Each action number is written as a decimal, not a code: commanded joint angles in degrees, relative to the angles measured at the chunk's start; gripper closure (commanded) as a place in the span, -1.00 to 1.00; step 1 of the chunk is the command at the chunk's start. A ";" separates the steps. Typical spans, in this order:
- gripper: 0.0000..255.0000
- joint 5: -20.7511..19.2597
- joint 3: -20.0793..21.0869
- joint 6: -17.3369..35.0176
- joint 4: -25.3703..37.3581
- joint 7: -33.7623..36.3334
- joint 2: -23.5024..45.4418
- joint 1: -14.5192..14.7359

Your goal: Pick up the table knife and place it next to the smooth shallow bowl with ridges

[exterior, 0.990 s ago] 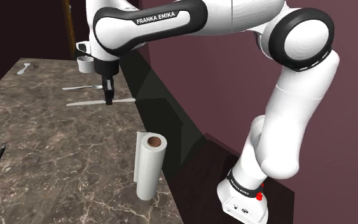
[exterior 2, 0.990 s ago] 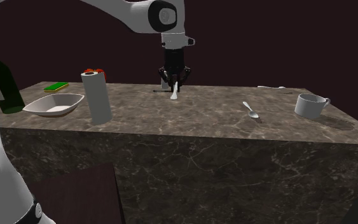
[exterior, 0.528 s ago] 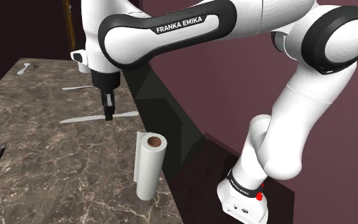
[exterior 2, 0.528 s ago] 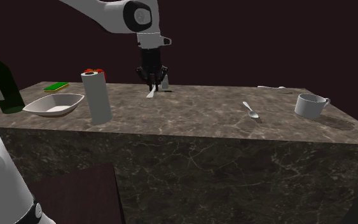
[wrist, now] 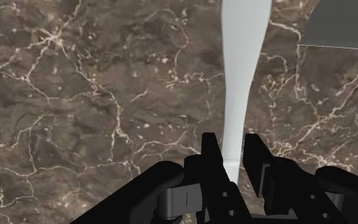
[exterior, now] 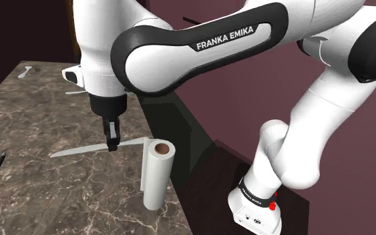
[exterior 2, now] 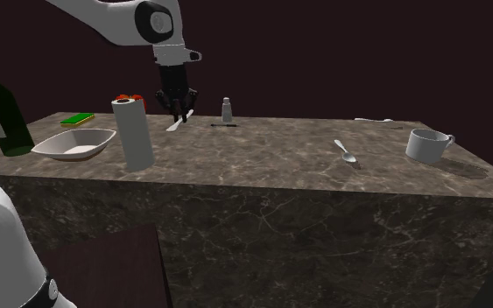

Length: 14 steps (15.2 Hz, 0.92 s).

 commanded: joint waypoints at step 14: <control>1.00 2.06 11.96 -0.68 -1.13 20.27 -1.70 9.24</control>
